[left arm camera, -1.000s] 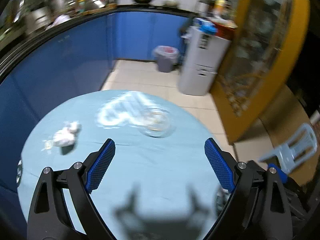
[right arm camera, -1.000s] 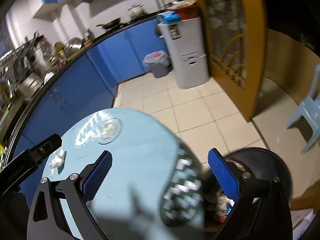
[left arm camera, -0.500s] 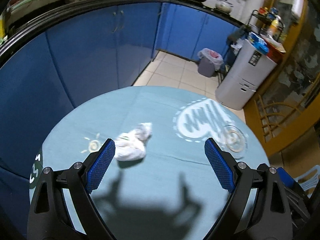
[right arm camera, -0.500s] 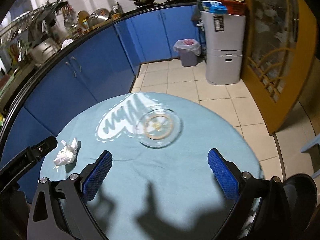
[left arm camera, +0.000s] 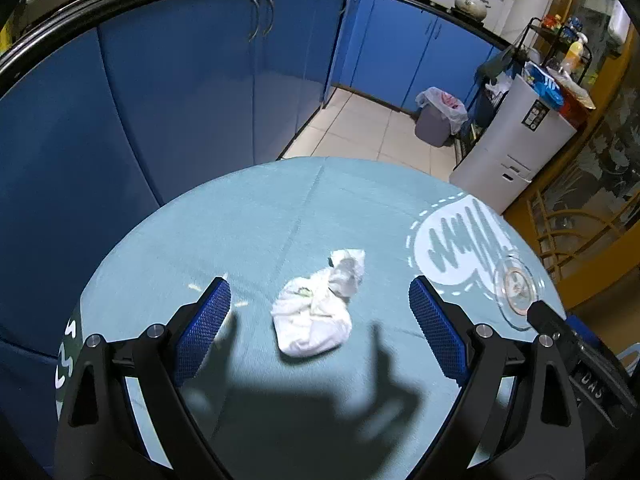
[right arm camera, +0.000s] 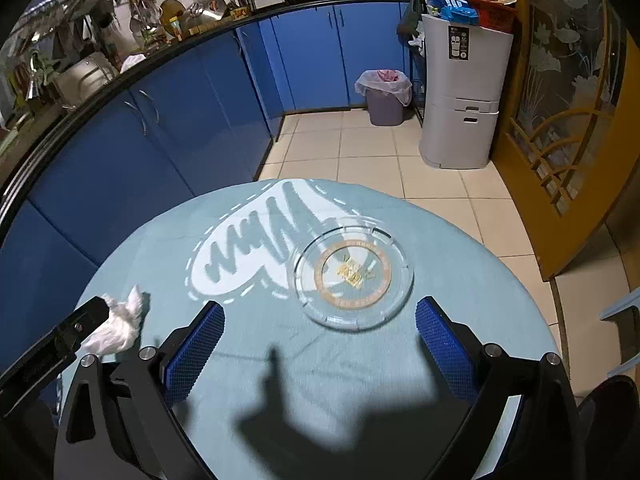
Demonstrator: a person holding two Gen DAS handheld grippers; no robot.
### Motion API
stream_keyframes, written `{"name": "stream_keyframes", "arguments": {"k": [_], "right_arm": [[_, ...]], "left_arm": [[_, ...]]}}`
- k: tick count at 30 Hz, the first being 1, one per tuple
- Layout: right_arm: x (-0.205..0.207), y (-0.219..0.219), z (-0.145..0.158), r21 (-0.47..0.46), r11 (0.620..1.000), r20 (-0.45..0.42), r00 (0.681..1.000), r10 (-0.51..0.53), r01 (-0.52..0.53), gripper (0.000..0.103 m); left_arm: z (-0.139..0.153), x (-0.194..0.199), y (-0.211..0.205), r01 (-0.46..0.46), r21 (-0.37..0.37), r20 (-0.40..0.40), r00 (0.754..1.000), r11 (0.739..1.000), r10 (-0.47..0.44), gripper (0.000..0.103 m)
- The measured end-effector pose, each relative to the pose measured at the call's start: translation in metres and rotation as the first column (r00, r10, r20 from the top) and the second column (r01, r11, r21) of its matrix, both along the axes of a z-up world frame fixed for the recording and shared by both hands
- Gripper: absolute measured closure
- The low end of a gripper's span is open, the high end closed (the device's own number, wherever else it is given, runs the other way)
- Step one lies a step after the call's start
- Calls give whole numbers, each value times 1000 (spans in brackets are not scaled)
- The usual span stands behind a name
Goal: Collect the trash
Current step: 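Grasp the white crumpled tissue with the left tool while the right tool grasps the clear plastic lid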
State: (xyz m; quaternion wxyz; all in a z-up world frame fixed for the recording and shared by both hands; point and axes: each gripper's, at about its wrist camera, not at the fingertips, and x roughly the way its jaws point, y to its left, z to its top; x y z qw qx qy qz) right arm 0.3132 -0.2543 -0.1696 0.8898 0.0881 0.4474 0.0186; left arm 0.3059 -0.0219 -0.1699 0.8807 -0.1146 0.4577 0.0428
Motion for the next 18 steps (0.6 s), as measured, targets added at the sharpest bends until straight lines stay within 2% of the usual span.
{"name": "stream_keyframes", "arguments": {"k": [6,12,15,18], "right_arm": [[25,-3,-13,-32,999,-36,999,-27,26,9],[43,-7,-27,-28,999,-76,996,-45,43,9],[43,-5,-29,-42,998,-78,996,-43,40,9],[43,-2,-32,-56,998,-80,996,-39,34,10]], "left_arm": [[-13,12,-3,19,56,-10,1000,998,-19,13],[-25,18,0,17,54,-37,999,998,-15,14],[-29,18,0,18,56,-44,999,998,-16,25],[-34,18,0,11,75,-51,999,997,-7,46]]}}
